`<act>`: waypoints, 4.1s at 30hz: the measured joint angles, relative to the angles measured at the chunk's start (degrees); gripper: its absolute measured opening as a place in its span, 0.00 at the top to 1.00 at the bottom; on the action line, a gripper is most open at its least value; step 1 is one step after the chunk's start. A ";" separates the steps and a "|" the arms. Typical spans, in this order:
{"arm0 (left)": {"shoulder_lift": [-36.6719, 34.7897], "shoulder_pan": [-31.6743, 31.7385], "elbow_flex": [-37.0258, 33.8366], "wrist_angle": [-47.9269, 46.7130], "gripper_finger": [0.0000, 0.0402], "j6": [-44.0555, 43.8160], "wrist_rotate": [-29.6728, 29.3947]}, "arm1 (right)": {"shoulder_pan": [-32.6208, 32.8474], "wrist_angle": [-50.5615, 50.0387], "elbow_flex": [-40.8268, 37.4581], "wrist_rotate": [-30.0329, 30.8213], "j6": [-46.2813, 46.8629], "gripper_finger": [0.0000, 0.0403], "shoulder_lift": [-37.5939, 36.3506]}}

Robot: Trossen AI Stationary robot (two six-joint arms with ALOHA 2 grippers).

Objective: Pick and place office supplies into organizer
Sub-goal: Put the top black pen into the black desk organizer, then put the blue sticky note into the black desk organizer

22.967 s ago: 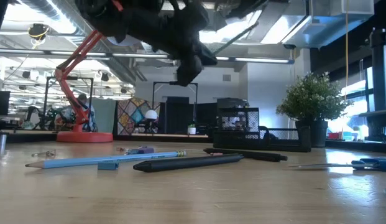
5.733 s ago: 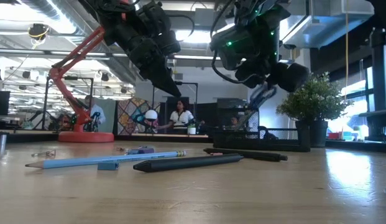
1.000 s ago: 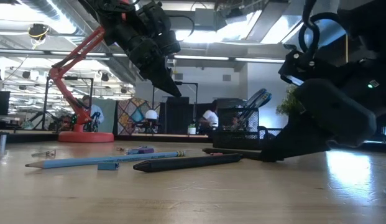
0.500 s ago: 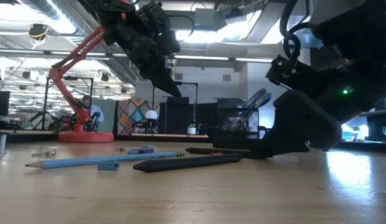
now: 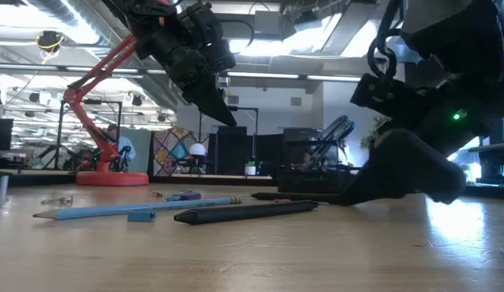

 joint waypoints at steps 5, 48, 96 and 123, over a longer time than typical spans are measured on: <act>0.00 -0.01 0.00 0.00 0.58 -0.23 0.02 | 0.04 -10.71 2.79 0.27 -0.09 0.86 -5.28; 0.00 -0.01 0.00 -4.68 0.58 1.27 0.00 | -33.38 -77.11 41.81 -6.65 -53.33 0.84 -11.81; 0.02 -0.02 0.00 -4.72 0.58 1.22 0.00 | -41.14 -65.06 39.30 -13.49 -65.56 0.73 -6.44; 0.02 0.00 0.00 -4.70 0.58 1.20 0.02 | -16.42 -64.84 39.36 -25.74 -27.73 0.72 -17.92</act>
